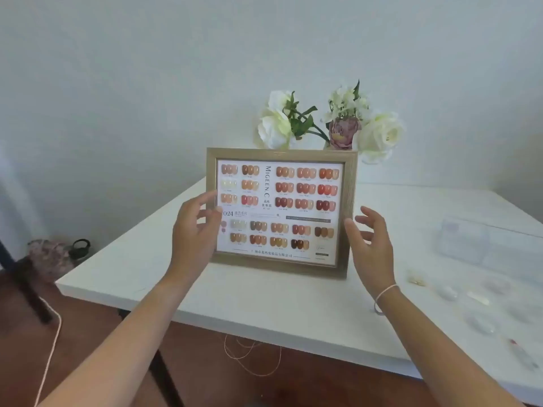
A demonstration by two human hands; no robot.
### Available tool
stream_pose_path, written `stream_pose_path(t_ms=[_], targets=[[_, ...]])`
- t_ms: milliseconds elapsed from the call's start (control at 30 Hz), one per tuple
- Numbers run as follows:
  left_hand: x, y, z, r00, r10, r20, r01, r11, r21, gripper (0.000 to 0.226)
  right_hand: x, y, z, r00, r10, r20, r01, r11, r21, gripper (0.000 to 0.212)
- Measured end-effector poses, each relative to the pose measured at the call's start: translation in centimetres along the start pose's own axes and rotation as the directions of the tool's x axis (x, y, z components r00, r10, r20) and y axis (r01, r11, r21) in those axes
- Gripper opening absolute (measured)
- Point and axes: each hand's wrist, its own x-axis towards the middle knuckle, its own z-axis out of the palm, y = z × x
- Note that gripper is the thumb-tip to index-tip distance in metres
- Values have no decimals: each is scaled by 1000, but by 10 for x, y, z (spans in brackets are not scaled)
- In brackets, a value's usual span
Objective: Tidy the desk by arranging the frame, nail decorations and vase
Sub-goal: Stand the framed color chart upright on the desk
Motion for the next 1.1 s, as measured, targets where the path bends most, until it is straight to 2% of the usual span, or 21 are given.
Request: stream_pose_path(t_ms=[100,167,467,633,867,1100], targets=[[11,-13,-2,994,-74,-82,74,997,7,30,2,-1,6,999,36,-26,-34,998,45,41],[16,-26,-3,991,-106,-81,105,994,-16,34,2,1,11,1000,24,-16,-23,996,86,43],[21,-64,11,962,-259,90,270,953,-139,40,2,11,29,998,-21,55,13,990,138,39],[20,-74,20,965,-247,87,260,948,-182,32,5,23,34,999,12,39,-18,989,146,35],[20,-82,26,971,-232,54,238,952,-192,24,8,31,36,999,16,31,-19,995,98,12],[20,-86,24,975,-217,50,223,951,-213,18,8,28,39,1000,-10,7,9,996,88,11]])
